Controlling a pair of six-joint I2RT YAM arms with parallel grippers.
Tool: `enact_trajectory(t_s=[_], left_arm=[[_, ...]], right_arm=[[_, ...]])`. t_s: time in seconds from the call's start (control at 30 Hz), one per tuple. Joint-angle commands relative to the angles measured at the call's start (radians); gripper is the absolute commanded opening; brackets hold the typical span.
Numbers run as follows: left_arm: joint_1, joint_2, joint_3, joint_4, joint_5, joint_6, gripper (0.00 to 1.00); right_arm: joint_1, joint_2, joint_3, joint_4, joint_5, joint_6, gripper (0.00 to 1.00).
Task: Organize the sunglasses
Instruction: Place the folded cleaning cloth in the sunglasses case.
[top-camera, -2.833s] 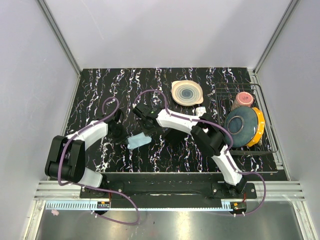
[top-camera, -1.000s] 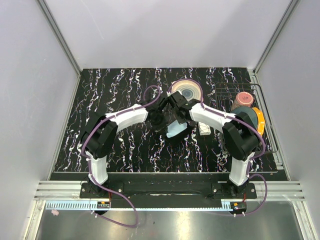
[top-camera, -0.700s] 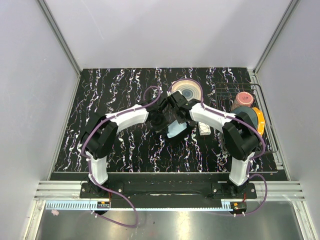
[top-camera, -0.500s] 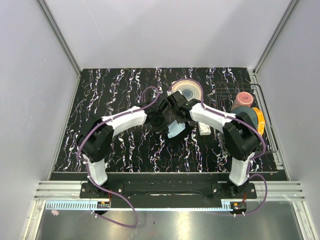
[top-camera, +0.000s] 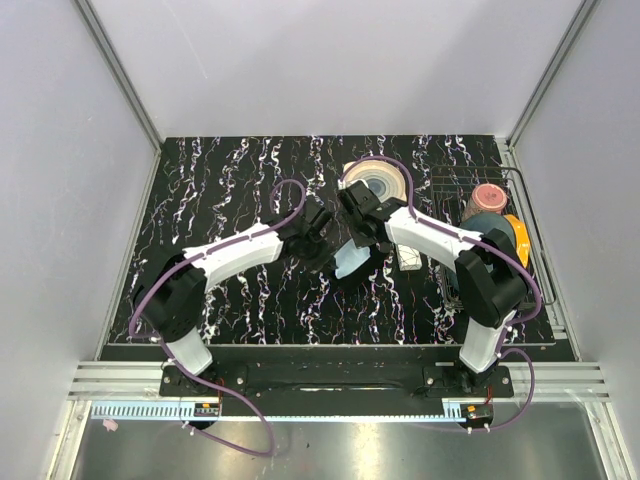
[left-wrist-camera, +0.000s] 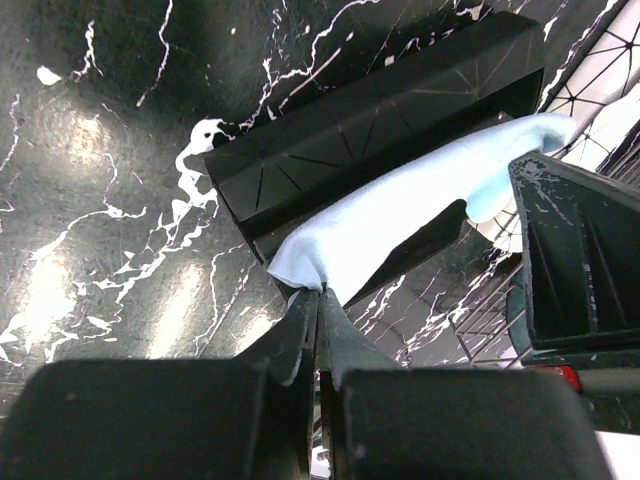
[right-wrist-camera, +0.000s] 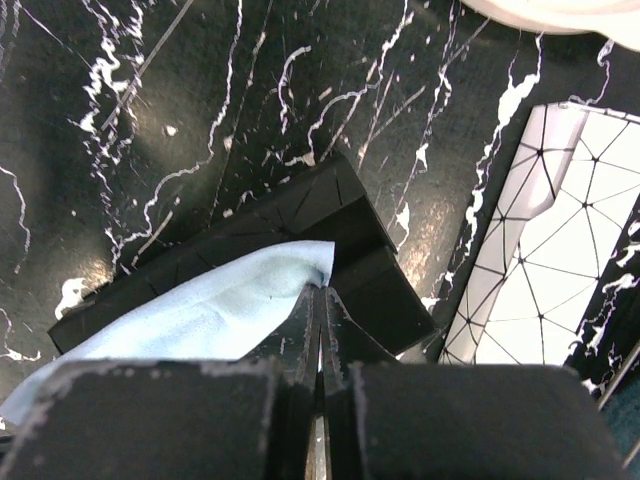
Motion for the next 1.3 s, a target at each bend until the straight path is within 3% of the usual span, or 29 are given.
enact_trajectory(t_s=[0.0, 0.73, 0.93, 1.13, 1.27], left_arm=[[-0.018, 0.013, 0.004, 0.034, -0.016, -0.056, 0.0], [-0.027, 0.138, -0.025, 0.093, 0.028, -0.15, 0.0], [-0.018, 0.165, 0.004, 0.077, 0.031, -0.13, 0.0], [-0.004, 0.167, 0.004, 0.077, 0.033, -0.124, 0.06], [0.001, 0.161, 0.016, 0.066, 0.013, -0.113, 0.04]], right_arm=[[-0.013, -0.046, -0.012, -0.001, 0.002, -0.002, 0.0], [-0.032, 0.053, 0.005, 0.028, -0.018, -0.008, 0.0], [-0.036, 0.084, 0.014, 0.049, -0.011, -0.013, 0.0], [-0.038, 0.09, 0.0, 0.072, -0.006, -0.01, 0.0], [-0.039, 0.089, -0.006, 0.109, 0.002, -0.014, 0.0]])
